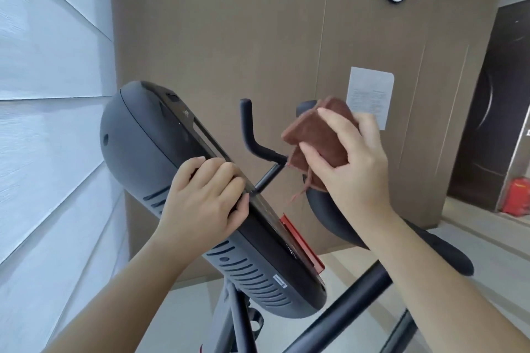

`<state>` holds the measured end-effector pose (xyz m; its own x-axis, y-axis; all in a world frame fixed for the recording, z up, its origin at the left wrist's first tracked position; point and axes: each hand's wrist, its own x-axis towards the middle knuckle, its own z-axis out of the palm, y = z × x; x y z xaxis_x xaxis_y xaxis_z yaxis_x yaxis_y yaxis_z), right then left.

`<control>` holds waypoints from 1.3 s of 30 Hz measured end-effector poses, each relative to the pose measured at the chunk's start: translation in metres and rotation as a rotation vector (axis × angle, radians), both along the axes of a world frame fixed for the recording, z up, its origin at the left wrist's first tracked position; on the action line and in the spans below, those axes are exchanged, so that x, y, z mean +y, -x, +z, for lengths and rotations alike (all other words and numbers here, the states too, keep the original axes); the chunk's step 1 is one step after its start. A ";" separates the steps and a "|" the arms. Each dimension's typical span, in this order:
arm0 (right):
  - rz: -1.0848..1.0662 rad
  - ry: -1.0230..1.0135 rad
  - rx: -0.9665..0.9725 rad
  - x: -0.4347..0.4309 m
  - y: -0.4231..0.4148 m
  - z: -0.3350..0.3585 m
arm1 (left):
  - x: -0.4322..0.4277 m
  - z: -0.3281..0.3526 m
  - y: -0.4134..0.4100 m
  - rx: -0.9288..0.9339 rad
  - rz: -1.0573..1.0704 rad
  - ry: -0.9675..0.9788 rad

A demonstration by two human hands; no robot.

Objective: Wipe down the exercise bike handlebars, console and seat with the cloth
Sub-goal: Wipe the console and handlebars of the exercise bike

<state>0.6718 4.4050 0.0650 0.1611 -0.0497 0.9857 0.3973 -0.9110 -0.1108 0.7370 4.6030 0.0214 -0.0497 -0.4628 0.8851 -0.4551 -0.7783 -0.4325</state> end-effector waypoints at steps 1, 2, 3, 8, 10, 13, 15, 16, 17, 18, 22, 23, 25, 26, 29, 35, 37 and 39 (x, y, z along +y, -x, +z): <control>0.031 0.024 0.044 -0.008 0.008 -0.014 | 0.000 0.000 0.000 -0.001 0.000 0.000; 0.031 0.071 0.085 -0.015 0.019 -0.030 | 0.001 -0.001 0.000 -0.002 -0.002 -0.005; -0.008 0.137 0.118 -0.020 0.028 -0.044 | 0.002 -0.002 0.000 0.001 -0.004 -0.014; 0.040 0.166 0.154 -0.022 0.027 -0.033 | 0.003 -0.004 0.009 0.063 0.026 -0.078; 0.181 -0.004 0.140 -0.015 0.014 -0.003 | -0.001 -0.001 0.015 0.091 0.003 -0.084; 0.307 -0.092 0.138 -0.018 0.004 0.010 | -0.012 0.010 0.025 0.102 -0.059 -0.062; 0.409 -0.064 0.242 -0.033 0.011 -0.003 | -0.019 0.019 0.031 0.088 -0.085 -0.054; 0.452 -0.030 0.321 -0.044 0.016 -0.010 | -0.021 0.023 0.033 0.075 -0.091 -0.059; 0.474 0.017 0.404 -0.054 0.020 -0.017 | -0.023 0.028 0.034 0.061 -0.093 -0.067; 0.473 0.069 0.467 -0.064 0.022 -0.021 | -0.025 0.032 0.035 0.051 -0.092 -0.074; 0.573 0.014 0.436 -0.063 0.009 -0.011 | -0.043 0.047 0.037 0.062 -0.107 -0.047; 0.670 -0.076 0.398 -0.056 0.002 -0.003 | -0.048 0.050 0.038 0.074 -0.111 -0.034; 0.821 -0.215 0.288 -0.042 -0.014 0.014 | -0.058 0.053 0.038 0.095 -0.101 -0.029; 0.859 -0.240 0.248 -0.039 -0.020 0.021 | -0.061 0.054 0.038 0.101 -0.092 -0.028; 0.945 -0.142 0.343 -0.054 -0.025 0.016 | -0.065 0.056 0.039 0.136 -0.060 -0.010; 0.986 0.068 0.604 -0.090 -0.026 -0.009 | -0.074 0.055 0.048 0.168 0.031 0.029; 1.088 -0.064 0.538 -0.077 -0.033 0.003 | -0.075 0.053 0.052 0.183 0.076 0.038; 1.172 -0.209 0.440 -0.064 -0.040 0.017 | -0.078 0.052 0.057 0.206 0.114 0.037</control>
